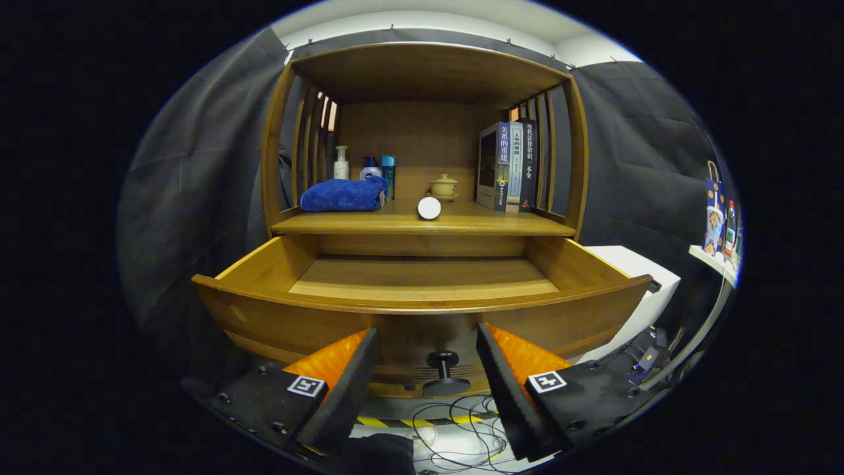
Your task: Pull open the drawer, take out the items inside it, and place them on the countertop above the cabinet.
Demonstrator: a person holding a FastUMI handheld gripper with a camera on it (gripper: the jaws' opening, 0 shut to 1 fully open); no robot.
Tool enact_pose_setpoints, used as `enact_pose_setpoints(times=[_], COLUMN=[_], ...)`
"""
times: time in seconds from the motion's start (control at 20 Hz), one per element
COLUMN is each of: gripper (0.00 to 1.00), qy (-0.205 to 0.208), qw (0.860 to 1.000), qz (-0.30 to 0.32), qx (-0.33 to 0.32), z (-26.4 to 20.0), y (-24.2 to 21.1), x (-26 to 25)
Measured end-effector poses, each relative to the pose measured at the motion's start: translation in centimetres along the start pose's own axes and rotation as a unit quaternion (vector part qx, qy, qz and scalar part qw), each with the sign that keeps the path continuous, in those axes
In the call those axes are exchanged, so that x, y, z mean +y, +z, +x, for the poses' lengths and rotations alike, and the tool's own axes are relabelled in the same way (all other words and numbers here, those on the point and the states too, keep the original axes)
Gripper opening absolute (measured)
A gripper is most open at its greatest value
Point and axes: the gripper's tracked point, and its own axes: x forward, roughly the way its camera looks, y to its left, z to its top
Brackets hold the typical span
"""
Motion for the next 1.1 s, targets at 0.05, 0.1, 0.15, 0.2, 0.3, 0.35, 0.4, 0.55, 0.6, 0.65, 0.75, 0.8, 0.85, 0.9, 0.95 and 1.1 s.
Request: enact_pose_setpoints(times=[0.05, 0.1, 0.15, 0.2, 0.3, 0.35, 0.4, 0.55, 0.6, 0.65, 0.75, 0.8, 0.85, 0.9, 0.95, 1.1], gripper=[0.96, 0.96, 0.96, 0.96, 0.96, 0.96, 0.96, 0.96, 0.96, 0.96, 0.96, 0.96, 0.96, 0.96, 0.96, 0.96], qy=[0.003, 0.003, 0.004, 0.002, 0.000, -0.001, -0.001, 0.001, 0.000, -0.001, -0.001, -0.001, 0.000, -0.001, -0.002, 0.003], qw=[1.000, 1.000, 1.000, 1.000, 1.000, 1.000, 1.000, 1.000, 1.000, 1.000, 1.000, 1.000, 1.000, 1.000, 1.000, 1.000], qz=[0.004, 0.005, 0.004, 0.004, 0.004, 0.006, 0.006, 0.001, 0.000, -0.004, -0.005, -0.005, -0.004, -0.005, -0.005, 0.008], qx=[0.002, 0.003, 0.002, 0.002, 0.002, 0.001, 0.001, -0.002, -0.004, -0.001, -0.002, -0.002, -0.002, -0.003, -0.006, -0.008], z=[0.2, 0.2, 0.2, 0.4, 1.1, 1.6, 2.1, 3.7, 4.5, 5.0, 6.3, 6.9, 7.5, 8.3, 9.1, 11.7], y=[0.0, 0.1, 0.3, 0.4, 0.6, 0.9, 1.1, 2.0, 2.3, 2.3, 2.8, 3.0, 3.2, 3.4, 3.8, 4.5], x=[0.2, 0.2, 0.1, 0.0, 0.0, 0.0, 0.1, 0.3, 0.3, 0.1, 0.3, 0.3, 0.4, 0.4, 0.4, 0.6])
